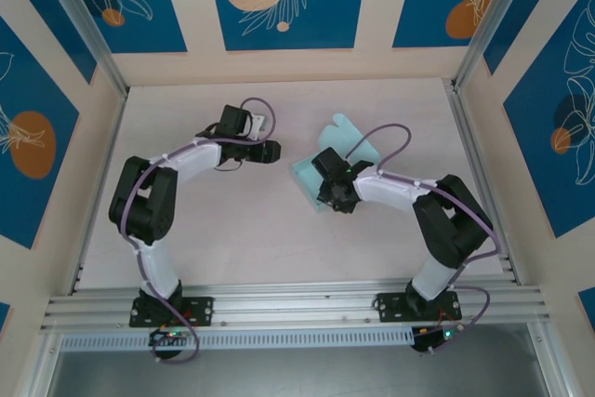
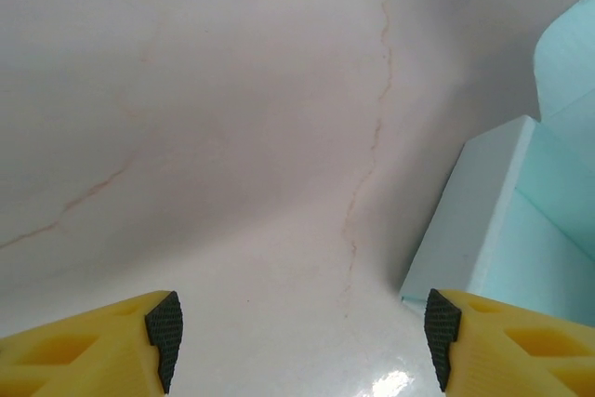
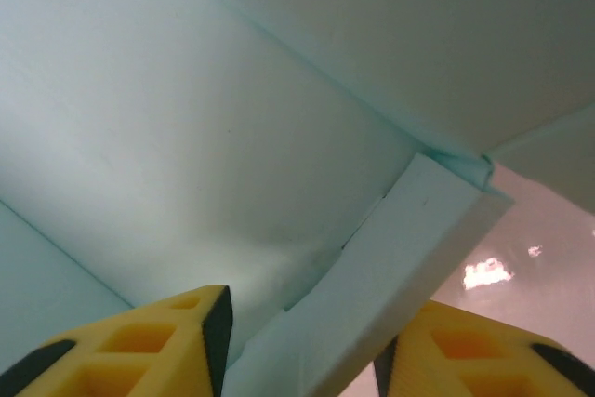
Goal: Fold the paper box
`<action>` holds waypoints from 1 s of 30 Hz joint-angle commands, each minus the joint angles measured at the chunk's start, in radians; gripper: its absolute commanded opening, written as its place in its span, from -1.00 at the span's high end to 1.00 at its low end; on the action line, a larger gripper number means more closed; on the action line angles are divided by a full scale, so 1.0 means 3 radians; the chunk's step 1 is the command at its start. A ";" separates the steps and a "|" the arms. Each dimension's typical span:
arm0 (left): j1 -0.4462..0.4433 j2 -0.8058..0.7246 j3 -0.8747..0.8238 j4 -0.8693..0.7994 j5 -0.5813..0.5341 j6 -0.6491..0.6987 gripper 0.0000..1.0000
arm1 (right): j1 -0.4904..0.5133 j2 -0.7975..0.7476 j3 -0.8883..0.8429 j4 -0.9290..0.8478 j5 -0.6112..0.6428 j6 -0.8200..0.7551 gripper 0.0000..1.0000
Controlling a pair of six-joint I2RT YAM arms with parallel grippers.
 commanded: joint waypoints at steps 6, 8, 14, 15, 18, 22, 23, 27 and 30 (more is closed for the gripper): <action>0.0125 -0.0186 -0.0110 0.0085 -0.0073 -0.0113 -0.42 | 0.0070 0.0391 0.0527 -0.0280 0.0223 -0.0915 0.39; 0.0149 -0.0225 -0.0124 0.0083 -0.0096 -0.0131 -0.43 | 0.0062 0.0485 0.0641 -0.0338 0.0244 -0.1098 0.41; 0.0300 -0.0550 -0.0313 0.0142 -0.0215 -0.0146 -0.43 | 0.0052 0.0619 0.0724 -0.0044 0.0091 -0.1986 0.49; 0.0351 -0.0630 -0.0362 0.0177 -0.0170 -0.0123 -0.43 | 0.0051 0.0638 0.0733 -0.0001 0.0068 -0.2153 0.49; 0.0498 -0.0863 -0.0543 0.0369 0.0165 0.0052 -0.43 | 0.0037 0.0717 0.0822 0.0005 0.0087 -0.2503 0.48; 0.0582 -0.1135 -0.0726 0.0419 0.0535 0.0454 -0.65 | 0.0027 0.0769 0.0943 -0.0082 0.0145 -0.2711 0.39; 0.0582 -0.1183 -0.0739 0.0374 0.0546 0.0531 -0.70 | 0.0031 0.0749 0.0953 -0.0085 0.0144 -0.2735 0.31; 0.0582 -0.1305 -0.0685 0.0113 0.0532 0.0818 -0.84 | 0.0069 0.0633 0.0987 -0.0120 0.0169 -0.2812 0.09; 0.0582 -0.1357 -0.0574 -0.0096 0.0516 0.0958 -0.89 | 0.0104 0.0533 0.1036 -0.0196 0.0247 -0.2856 -0.04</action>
